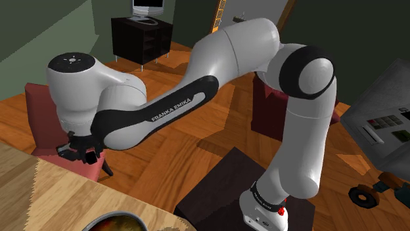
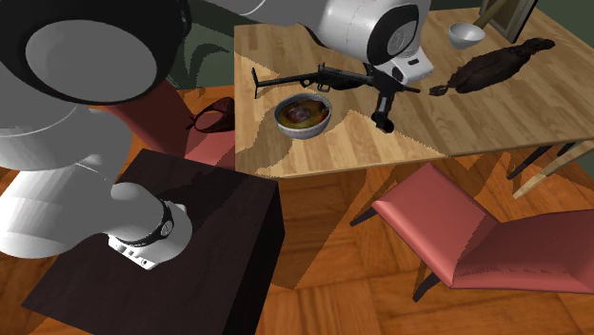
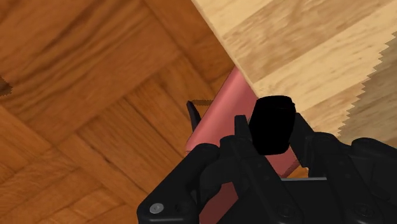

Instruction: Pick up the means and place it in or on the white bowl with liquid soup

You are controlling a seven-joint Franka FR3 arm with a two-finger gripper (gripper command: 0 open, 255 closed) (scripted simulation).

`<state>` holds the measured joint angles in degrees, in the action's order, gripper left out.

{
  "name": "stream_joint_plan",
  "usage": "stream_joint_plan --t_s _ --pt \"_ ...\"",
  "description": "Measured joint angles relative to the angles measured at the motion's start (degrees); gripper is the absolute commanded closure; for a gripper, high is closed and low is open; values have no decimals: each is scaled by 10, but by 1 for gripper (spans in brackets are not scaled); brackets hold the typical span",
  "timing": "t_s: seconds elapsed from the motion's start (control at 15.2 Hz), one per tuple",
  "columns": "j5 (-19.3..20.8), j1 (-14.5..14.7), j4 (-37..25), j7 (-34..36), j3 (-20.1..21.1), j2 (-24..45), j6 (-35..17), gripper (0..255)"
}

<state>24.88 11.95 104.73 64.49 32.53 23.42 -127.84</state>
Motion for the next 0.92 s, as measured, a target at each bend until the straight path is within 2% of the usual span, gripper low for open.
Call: stream_joint_plan --t_s 0.33,0.92 --pt "-21 8 64 32 23 -55 -10 255" --pt "-59 51 162 119 75 -138 -25 255"
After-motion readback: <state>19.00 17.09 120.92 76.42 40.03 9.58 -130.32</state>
